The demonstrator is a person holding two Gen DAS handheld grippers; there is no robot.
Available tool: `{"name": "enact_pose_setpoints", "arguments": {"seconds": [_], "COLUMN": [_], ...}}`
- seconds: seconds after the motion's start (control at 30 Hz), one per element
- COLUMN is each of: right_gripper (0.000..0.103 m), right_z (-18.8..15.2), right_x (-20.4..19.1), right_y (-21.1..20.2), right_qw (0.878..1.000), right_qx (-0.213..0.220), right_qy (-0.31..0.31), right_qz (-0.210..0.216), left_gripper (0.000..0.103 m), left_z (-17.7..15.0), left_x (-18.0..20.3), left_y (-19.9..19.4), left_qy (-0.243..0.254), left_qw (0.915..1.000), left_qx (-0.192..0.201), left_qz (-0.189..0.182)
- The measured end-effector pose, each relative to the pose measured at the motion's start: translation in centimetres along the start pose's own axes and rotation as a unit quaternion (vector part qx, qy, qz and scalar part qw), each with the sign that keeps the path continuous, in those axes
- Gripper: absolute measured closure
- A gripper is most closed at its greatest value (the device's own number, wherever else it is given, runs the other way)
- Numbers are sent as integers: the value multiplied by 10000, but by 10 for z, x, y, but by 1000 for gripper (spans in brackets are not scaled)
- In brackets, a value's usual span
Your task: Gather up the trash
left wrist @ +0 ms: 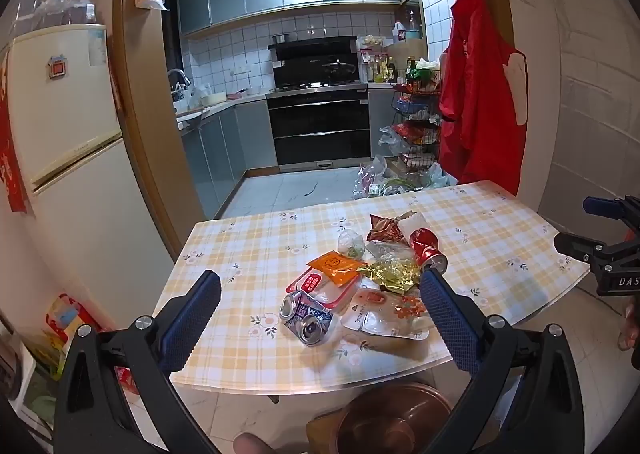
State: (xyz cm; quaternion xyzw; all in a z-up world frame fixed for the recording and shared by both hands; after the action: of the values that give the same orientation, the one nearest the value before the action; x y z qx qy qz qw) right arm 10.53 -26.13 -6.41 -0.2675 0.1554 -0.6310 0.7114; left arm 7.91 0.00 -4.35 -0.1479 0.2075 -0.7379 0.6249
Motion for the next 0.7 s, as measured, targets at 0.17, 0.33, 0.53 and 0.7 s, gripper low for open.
{"name": "enact_pose_setpoints", "arguments": {"seconds": [0.17, 0.33, 0.53, 0.7], "right_gripper": [6, 6, 6, 6], "right_z": [0, -1, 0, 1], "right_x": [1, -1, -2, 2], "right_y": [0, -1, -3, -2], "right_qw": [10000, 10000, 10000, 10000], "right_qx": [18, 12, 20, 29], "right_qy": [8, 11, 16, 16], "right_qz": [-15, -14, -8, -13], "left_gripper": [5, 5, 5, 5], "left_z": [0, 0, -1, -1], "left_x": [-1, 0, -4, -5], "left_y": [0, 0, 0, 0], "left_qy": [-20, 38, 13, 17], "left_qw": [10000, 10000, 10000, 10000], "left_qx": [-5, -16, 3, 6], "left_qz": [-3, 28, 43, 43]}}
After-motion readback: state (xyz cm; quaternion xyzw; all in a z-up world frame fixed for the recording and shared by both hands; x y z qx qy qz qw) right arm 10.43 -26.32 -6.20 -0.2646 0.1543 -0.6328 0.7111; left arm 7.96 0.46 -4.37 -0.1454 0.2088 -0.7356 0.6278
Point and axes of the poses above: each gripper's, at about its wrist camera, not at the fingertips, and y roughly the way its jaws point, x to its right, z to its top, the point moved 9 cm from there along y, roughly the way its jaws point, and after that the axes turned 8 degrees about -z, right-handed, at the moved point
